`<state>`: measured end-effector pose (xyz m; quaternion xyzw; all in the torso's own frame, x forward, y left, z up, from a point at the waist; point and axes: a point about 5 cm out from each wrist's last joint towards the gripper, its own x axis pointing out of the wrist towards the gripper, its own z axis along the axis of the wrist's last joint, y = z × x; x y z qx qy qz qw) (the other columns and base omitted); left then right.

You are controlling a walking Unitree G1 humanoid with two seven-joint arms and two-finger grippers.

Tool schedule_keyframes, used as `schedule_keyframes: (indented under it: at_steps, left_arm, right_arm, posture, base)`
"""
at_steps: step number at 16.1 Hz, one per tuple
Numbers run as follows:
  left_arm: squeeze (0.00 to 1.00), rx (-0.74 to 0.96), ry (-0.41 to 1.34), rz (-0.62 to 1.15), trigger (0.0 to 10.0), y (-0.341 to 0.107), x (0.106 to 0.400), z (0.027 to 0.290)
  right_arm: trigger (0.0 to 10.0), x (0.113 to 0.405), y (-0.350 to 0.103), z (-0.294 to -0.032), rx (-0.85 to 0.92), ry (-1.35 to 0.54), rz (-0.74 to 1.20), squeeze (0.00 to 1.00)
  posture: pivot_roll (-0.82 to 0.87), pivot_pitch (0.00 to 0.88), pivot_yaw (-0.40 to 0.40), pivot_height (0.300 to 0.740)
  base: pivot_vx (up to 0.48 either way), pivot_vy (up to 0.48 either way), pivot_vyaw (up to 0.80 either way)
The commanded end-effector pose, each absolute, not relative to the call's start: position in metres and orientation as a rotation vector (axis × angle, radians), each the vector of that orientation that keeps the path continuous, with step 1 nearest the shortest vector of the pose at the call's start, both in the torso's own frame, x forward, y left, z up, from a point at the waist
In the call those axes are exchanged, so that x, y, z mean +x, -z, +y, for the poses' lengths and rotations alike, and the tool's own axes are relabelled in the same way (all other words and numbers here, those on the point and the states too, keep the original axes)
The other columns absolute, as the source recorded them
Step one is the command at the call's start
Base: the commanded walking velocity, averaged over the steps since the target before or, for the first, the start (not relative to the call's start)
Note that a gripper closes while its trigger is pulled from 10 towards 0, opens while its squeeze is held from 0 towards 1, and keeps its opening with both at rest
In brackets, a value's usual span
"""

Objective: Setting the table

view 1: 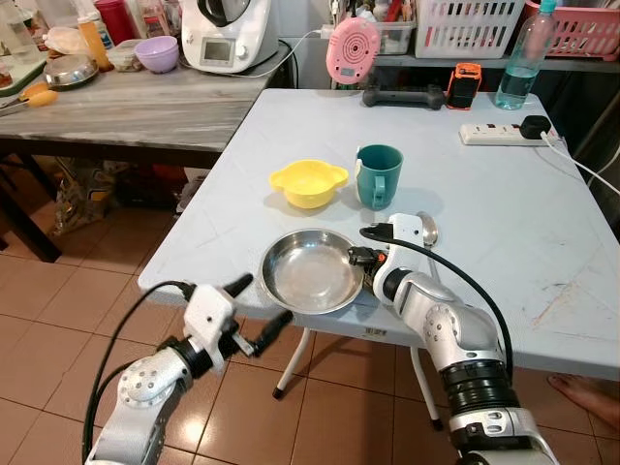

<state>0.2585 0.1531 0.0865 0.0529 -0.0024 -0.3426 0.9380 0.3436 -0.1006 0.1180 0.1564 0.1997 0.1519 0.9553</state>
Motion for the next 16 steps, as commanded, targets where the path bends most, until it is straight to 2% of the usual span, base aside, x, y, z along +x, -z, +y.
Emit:
schedule_keyframes:
  at_steps: [1, 5, 10, 13, 16]
  left_arm:
    - [0.00, 0.126, 0.667, -0.010, 10.0, -0.087, 0.260, 0.158]
    - [0.00, 0.114, 0.552, -0.051, 10.0, -0.095, 0.269, 0.167]
    - [0.00, 0.116, 0.509, -0.077, 10.0, -0.101, 0.273, 0.167]
    - [0.00, 0.103, 0.422, -0.095, 10.0, -0.106, 0.278, 0.172]
    - [0.00, 0.089, 0.404, -0.097, 10.0, -0.105, 0.277, 0.170]
  right_arm:
    - [0.0, 0.343, -0.111, -0.103, 0.316, -0.265, 0.415, 0.00]
    - [0.0, 0.357, -0.142, -0.117, 0.306, -0.179, 0.198, 0.00]
    - [0.0, 0.362, -0.163, -0.119, 0.351, -0.169, 0.040, 0.00]
    - [0.0, 0.359, -0.165, -0.115, 0.324, -0.202, 0.015, 0.00]
    - [0.0, 0.354, -0.145, -0.118, 0.295, -0.173, 0.097, 0.00]
  posture:
    - [-0.12, 0.038, 0.060, 0.740]
    - [-0.12, 0.013, 0.052, 0.740]
    - [-0.12, 0.000, 0.050, 0.740]
    - [-0.13, 0.000, 0.055, 0.740]
    - [-0.13, 0.003, 0.057, 0.740]
  base:
    - [0.000, 0.000, 0.00]
    - [0.000, 0.000, 0.00]
    - [0.000, 0.000, 0.00]
    - [0.000, 0.000, 0.00]
    - [0.000, 0.000, 0.00]
